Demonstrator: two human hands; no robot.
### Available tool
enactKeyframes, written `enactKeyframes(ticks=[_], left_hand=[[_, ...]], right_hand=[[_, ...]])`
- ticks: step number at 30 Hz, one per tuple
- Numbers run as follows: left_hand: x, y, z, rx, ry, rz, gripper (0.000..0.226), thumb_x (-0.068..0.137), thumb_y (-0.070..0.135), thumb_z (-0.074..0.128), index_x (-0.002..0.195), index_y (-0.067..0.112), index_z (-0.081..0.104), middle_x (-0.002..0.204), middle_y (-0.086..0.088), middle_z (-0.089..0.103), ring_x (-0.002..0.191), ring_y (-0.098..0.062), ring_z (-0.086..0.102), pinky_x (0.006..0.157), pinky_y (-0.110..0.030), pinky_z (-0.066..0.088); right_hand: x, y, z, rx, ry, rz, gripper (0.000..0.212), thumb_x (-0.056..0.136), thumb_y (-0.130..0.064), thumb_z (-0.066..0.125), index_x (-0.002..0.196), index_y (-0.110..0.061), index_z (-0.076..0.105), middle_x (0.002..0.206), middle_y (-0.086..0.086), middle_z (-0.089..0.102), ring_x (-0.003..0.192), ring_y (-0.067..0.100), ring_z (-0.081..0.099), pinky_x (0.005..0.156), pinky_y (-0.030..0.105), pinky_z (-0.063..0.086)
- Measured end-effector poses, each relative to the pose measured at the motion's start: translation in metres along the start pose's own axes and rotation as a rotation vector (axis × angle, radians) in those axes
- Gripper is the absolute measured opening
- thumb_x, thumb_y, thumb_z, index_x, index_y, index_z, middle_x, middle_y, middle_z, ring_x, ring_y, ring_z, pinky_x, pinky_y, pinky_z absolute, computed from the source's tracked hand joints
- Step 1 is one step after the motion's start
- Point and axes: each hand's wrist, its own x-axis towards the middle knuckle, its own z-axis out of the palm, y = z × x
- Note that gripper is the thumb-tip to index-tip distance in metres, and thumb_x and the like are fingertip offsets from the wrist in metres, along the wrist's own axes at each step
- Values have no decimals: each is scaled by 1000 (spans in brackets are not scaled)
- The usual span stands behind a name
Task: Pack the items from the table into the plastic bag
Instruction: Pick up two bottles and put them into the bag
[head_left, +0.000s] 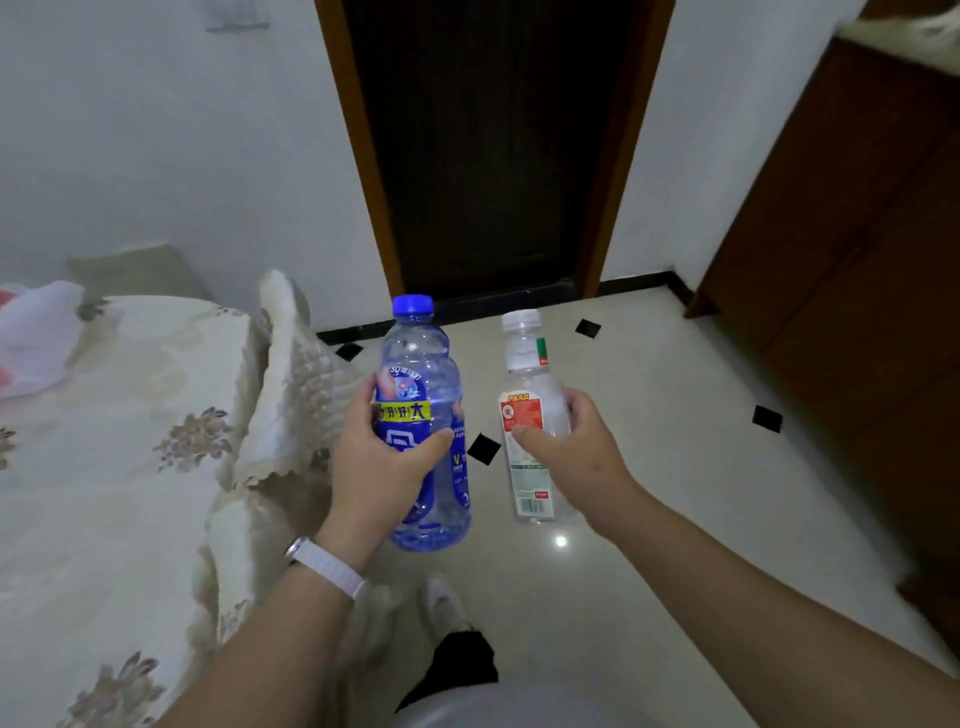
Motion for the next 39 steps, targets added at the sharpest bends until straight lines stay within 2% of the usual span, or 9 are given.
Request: enactKeyframes(ticks=[5,9,14,18,24,28,31,35,39], left_hand=[[96,-7,8,-112,-48,-9,80,72,14,83,136,33,40,111,15,59,92,1,65,69,-20,56],[166,-10,-3,-149,-71,-14,83,70,10,84,137,31,39,115,10,59,95,2,64,74,-26,58],[238,-6,-19,-129,-60,6,81,71,11,83,131,39,37,117,16,56,99,2,62,79,-28,58],[285,-5,-27,-100,-32,-4,80,71,14,83,133,36,38,116,20,56,101,0,62,81,-30,58],[354,-10,-21,-40,34,-23,81,72,15,83,134,36,36,114,23,54,96,13,58,67,-12,51],[411,-17,-11,10,108,-54,83,66,17,88,133,32,41,119,15,58,101,-2,63,81,-29,56],[463,-11,-1,50,177,-86,86,65,16,88,136,29,41,120,10,60,102,-9,64,84,-36,57],[527,11,12,86,253,-67,80,69,9,85,134,26,42,118,9,59,103,-12,63,82,-28,57],[574,26,15,80,347,-16,83,65,5,86,133,22,43,119,7,60,102,-7,64,78,-18,54]], right_hand=[[82,-29,18,-82,62,21,47,82,-25,76,119,-29,47,105,-6,61,91,10,63,74,30,54],[147,-67,44,-113,92,-12,46,81,-19,77,116,-26,48,103,-4,62,89,9,63,65,23,48],[212,-101,76,-139,48,-59,52,82,-24,77,120,-31,43,105,-10,58,92,7,60,68,23,48],[254,-116,95,-146,-34,-76,54,81,-23,77,119,-34,40,104,-13,56,91,6,60,69,21,47],[342,-123,115,-141,-133,-77,56,80,-21,78,121,-33,41,101,-16,56,88,4,60,66,17,45],[424,-130,130,-126,-195,-106,55,81,-23,77,121,-32,42,101,-15,56,88,3,59,67,16,44],[490,-146,135,-111,-245,-115,55,82,-25,77,122,-32,40,100,-19,53,87,2,57,68,17,43],[569,-176,135,-136,-344,-129,55,84,-29,75,123,-35,37,101,-21,50,89,2,53,77,24,42],[633,-207,149,-157,-411,-165,55,84,-29,75,123,-36,37,100,-21,50,86,0,52,63,14,36]])
